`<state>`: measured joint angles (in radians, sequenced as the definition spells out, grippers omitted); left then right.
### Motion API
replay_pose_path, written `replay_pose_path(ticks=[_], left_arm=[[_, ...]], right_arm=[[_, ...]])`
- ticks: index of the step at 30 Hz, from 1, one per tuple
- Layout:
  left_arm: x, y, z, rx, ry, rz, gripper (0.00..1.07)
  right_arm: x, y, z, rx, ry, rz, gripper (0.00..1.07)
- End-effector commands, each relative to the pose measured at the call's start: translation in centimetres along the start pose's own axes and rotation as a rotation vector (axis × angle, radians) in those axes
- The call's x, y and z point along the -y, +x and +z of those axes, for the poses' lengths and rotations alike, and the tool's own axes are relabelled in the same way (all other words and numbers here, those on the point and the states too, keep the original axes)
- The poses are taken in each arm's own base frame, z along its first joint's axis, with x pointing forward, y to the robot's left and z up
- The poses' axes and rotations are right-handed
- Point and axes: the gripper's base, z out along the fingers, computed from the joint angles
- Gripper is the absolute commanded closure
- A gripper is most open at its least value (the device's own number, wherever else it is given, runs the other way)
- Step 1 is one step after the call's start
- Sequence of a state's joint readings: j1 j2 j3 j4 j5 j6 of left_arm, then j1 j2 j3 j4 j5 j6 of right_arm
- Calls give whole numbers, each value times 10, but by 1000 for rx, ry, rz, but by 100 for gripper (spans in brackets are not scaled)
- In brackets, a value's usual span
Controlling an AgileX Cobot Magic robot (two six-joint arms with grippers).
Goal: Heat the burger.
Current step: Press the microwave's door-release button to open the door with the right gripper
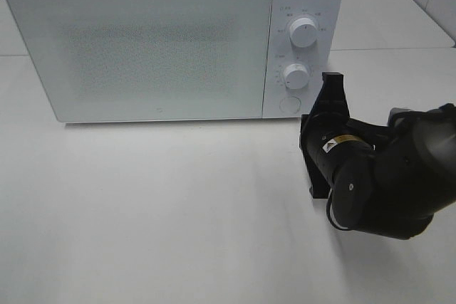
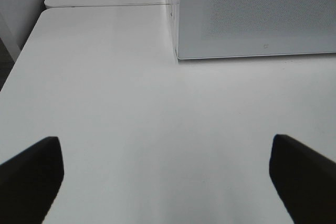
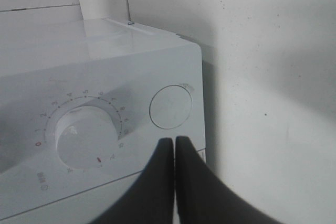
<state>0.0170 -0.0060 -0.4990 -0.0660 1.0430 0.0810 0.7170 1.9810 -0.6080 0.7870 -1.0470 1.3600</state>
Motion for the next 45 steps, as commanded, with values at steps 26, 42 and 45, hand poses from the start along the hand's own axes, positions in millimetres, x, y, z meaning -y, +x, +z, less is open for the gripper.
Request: replay_pose_path(ticks=[26, 42, 45], left_arm=[[1, 1, -2, 20, 4, -3, 6], [1, 1, -2, 20, 4, -3, 6], [1, 1, -2, 20, 4, -3, 6]], right_arm=[[-6, 0, 55, -28, 20, -8, 107], [-5, 7, 66, -46, 7, -17, 107], [-5, 8, 66, -49, 6, -17, 107]])
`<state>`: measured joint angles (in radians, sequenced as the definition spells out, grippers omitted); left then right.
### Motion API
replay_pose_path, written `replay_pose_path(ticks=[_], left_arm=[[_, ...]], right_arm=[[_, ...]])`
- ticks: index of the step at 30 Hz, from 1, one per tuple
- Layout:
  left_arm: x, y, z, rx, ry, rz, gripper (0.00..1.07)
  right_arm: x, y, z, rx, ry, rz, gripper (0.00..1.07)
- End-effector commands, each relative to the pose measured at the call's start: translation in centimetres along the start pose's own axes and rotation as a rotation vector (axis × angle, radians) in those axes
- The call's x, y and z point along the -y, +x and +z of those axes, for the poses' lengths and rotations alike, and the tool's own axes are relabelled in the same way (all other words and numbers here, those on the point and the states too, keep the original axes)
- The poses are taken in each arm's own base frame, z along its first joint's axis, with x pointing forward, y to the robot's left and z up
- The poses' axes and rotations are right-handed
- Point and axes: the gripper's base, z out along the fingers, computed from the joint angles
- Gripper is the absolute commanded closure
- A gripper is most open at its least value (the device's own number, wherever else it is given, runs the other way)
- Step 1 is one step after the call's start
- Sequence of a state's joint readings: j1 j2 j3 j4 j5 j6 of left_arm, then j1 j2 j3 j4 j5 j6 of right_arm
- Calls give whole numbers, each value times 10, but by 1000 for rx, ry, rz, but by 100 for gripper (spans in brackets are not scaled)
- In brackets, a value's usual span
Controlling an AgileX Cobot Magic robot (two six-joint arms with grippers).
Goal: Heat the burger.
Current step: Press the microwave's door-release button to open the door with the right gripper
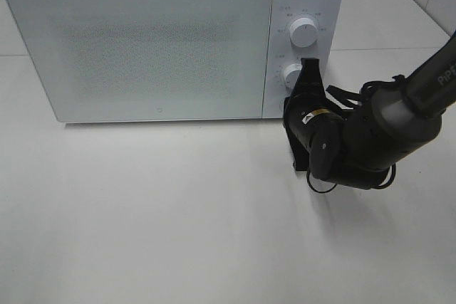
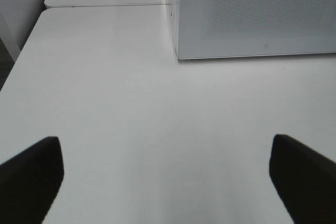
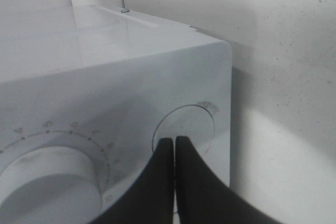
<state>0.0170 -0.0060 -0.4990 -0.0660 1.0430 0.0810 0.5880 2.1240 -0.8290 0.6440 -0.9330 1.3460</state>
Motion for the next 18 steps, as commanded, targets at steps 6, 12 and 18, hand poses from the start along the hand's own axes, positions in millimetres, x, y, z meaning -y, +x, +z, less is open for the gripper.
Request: replay_pose_path(ticks=[6, 12, 18], left_arm=[[1, 1, -2, 20, 4, -3, 6], [1, 1, -2, 20, 4, -3, 6], [1, 1, -2, 20, 4, -3, 6]], right_arm=[[-6, 1, 2, -6, -48, -6, 107], [-12, 4, 7, -4, -75, -14, 107], [-6, 3, 10, 7, -70, -10, 107]])
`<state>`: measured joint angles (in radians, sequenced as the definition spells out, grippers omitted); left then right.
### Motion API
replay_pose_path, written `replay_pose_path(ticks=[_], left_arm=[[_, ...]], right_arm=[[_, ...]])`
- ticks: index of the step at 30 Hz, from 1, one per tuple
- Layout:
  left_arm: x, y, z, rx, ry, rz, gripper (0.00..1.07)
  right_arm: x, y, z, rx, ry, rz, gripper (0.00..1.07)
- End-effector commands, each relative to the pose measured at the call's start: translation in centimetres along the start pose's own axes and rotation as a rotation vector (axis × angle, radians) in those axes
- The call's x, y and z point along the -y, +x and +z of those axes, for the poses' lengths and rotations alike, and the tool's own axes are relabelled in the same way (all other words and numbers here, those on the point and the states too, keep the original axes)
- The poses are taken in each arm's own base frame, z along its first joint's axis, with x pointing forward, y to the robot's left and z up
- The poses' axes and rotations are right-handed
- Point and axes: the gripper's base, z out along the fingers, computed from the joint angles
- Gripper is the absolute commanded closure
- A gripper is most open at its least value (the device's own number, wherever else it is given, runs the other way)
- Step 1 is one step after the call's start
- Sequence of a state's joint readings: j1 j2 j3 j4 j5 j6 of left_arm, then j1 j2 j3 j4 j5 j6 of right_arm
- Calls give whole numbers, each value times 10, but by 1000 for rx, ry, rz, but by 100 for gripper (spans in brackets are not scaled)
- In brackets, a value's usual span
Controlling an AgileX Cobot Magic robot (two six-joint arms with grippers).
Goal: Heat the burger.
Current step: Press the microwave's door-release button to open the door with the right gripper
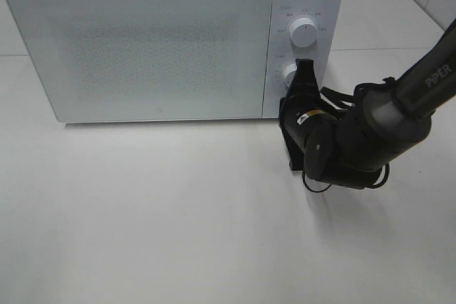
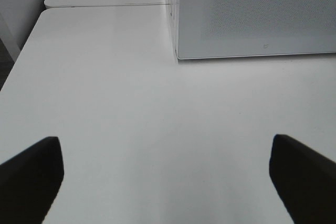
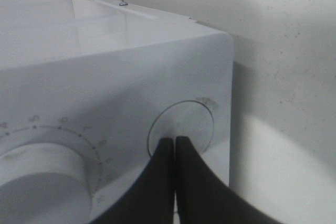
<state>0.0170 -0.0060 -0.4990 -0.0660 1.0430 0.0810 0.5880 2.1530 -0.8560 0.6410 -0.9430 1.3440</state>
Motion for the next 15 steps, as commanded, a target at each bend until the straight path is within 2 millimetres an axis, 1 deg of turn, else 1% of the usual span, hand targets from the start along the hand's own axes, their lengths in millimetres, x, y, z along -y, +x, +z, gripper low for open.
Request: replay_pose_path(ticks=[1, 6, 11, 15], left_arm=[[1, 1, -2, 20, 4, -3, 6], [1, 1, -2, 20, 4, -3, 6], [1, 1, -2, 20, 4, -3, 6], [1, 1, -2, 20, 4, -3, 6]], right_arm=[[-9, -1, 4, 19, -61, 4, 107], [-14, -4, 4, 42, -115, -12, 107], [-15, -10, 6, 61, -117, -22, 107], [-16, -11, 6, 66, -126, -24, 107]])
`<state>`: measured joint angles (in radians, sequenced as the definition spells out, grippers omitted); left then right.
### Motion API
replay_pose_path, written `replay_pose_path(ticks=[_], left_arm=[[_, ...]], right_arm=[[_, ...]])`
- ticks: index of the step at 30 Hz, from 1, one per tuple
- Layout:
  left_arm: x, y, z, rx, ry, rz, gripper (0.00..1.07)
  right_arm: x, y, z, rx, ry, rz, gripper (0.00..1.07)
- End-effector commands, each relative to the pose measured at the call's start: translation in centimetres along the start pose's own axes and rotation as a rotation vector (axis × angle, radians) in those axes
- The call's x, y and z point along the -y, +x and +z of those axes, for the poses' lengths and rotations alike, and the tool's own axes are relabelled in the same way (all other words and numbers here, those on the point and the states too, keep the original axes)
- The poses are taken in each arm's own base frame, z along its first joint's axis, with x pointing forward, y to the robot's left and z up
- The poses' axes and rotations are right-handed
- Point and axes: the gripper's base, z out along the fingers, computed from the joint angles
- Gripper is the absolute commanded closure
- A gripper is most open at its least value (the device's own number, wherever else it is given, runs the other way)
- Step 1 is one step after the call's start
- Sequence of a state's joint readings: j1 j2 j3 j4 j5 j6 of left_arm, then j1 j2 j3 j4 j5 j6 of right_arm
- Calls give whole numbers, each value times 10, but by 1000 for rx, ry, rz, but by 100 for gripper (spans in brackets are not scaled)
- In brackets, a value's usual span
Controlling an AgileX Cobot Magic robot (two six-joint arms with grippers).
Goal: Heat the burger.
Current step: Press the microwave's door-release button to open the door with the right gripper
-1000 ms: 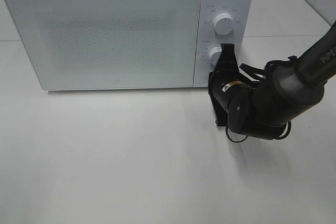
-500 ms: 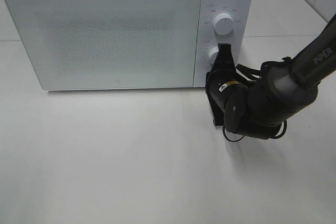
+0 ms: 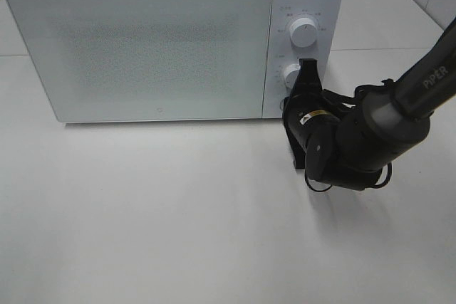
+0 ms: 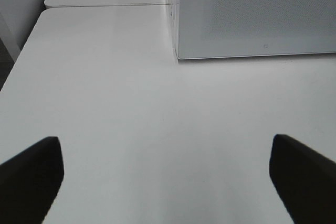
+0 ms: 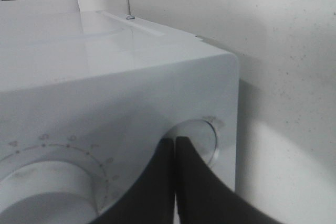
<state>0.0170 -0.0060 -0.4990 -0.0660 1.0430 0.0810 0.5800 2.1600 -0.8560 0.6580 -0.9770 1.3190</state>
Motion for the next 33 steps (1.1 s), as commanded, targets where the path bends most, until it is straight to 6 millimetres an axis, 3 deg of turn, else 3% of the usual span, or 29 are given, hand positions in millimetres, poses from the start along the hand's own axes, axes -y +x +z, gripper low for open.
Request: replay_pose_path(ticks=[1, 12, 18, 33], left_arm=[[1, 1, -2, 20, 4, -3, 6], [1, 1, -2, 20, 4, -3, 6], [1, 1, -2, 20, 4, -3, 6], [1, 1, -2, 20, 4, -3, 6]], right_arm=[[-17, -7, 5, 41, -116, -7, 107], [-33, -8, 8, 98, -233, -12, 107], [-36, -18, 12, 147, -264, -4, 107], [-37, -13, 31, 166, -311, -5, 107]])
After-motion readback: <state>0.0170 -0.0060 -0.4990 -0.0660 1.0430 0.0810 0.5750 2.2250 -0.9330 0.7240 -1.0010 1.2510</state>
